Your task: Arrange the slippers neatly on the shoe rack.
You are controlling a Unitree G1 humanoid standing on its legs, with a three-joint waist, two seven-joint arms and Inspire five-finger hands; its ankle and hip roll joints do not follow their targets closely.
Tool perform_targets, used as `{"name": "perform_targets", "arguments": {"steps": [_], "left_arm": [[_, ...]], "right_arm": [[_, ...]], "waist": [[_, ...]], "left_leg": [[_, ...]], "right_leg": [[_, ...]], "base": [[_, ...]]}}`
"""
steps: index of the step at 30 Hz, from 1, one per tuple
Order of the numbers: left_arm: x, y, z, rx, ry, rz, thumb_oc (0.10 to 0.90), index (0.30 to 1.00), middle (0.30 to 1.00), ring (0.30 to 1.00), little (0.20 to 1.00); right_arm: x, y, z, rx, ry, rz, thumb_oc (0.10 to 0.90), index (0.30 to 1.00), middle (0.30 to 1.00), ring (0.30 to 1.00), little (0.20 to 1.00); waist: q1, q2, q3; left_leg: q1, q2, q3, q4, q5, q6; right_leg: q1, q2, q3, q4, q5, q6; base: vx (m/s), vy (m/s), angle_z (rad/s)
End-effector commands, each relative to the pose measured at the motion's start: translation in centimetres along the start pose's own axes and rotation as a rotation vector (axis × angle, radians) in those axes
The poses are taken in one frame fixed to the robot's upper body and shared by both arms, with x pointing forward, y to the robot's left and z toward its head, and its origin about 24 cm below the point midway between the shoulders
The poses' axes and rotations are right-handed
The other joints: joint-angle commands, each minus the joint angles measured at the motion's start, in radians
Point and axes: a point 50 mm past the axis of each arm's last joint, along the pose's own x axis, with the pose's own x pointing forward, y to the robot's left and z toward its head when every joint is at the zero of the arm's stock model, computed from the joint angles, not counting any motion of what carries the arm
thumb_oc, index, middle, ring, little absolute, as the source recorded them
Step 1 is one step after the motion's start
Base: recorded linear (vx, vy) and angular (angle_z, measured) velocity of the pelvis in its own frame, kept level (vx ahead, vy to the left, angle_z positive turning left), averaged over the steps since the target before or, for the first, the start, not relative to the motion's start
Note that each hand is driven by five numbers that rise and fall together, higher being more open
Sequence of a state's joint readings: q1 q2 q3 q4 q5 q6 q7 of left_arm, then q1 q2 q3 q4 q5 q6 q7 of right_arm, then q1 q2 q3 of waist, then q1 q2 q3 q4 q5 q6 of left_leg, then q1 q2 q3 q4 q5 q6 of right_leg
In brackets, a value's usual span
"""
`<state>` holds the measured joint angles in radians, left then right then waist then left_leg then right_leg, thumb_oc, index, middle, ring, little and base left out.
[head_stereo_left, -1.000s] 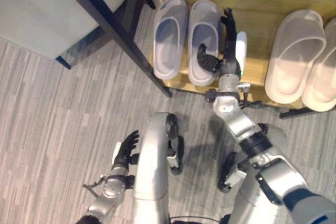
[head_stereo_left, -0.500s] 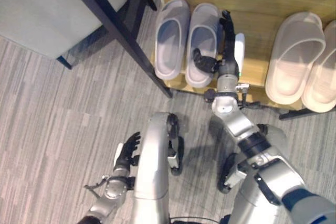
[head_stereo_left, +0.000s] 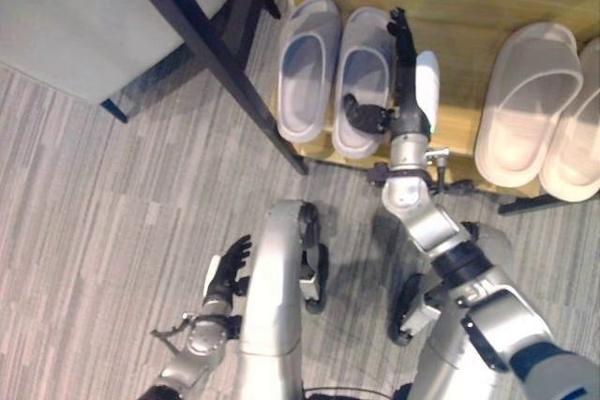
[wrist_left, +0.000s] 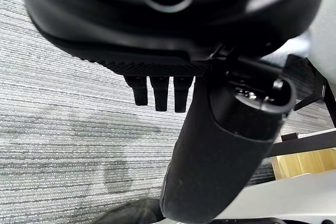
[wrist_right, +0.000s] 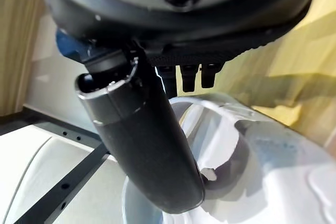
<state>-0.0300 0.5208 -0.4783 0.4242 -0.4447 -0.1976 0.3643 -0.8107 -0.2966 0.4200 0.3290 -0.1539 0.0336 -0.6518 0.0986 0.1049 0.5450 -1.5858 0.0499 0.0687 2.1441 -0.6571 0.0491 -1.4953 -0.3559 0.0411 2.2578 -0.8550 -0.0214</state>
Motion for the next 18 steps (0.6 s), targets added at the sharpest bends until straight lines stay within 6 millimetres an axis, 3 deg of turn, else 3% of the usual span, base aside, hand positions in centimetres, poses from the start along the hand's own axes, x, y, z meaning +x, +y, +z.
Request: {"name": "perform_targets", "arguments": {"steps": [1, 8, 18], "left_arm": [[-0.3, 0.0, 1.3, -0.007, -0.093, 0.009, 0.8, 0.9, 0.9, 0.9, 0.9], [-0.6, 0.2, 0.9, -0.018, -0.076, 0.011, 0.8, 0.9, 0.9, 0.9, 0.9], [-0.9, 0.7, 0.6, -0.034, -0.062, 0.039, 0.8, 0.9, 0.9, 0.9, 0.9]], "right_arm": [[0.7, -0.9, 6.7, 0.11, -0.31, -0.037, 0.8, 0.9, 0.9, 0.9, 0.9], [-0.1, -2.8, 7.4, 0.114, -0.385, -0.069, 0.8, 0.9, 0.9, 0.9, 0.9], [-2.6, -3.8, 7.4, 0.198, -0.409, -0.027, 0.8, 0.9, 0.9, 0.9, 0.9]], "waist": [[0.024, -0.012, -0.025], [0.007, -0.03, -0.025], [-0.011, -0.038, -0.025]], "left_leg": [[0.016, -0.015, -0.141, -0.013, -0.09, -0.124], [0.016, -0.015, -0.142, -0.014, -0.081, -0.125], [0.016, -0.013, -0.143, -0.013, -0.072, -0.122]], "right_leg": [[-0.075, -0.029, 0.101, -0.024, 0.131, -0.005], [-0.075, -0.023, 0.107, -0.029, 0.137, -0.004], [-0.075, -0.02, 0.109, -0.034, 0.142, -0.002]], "base": [[0.0, 0.0, 0.0], [0.0, 0.0, 0.0], [-0.01, 0.002, -0.01]]}}
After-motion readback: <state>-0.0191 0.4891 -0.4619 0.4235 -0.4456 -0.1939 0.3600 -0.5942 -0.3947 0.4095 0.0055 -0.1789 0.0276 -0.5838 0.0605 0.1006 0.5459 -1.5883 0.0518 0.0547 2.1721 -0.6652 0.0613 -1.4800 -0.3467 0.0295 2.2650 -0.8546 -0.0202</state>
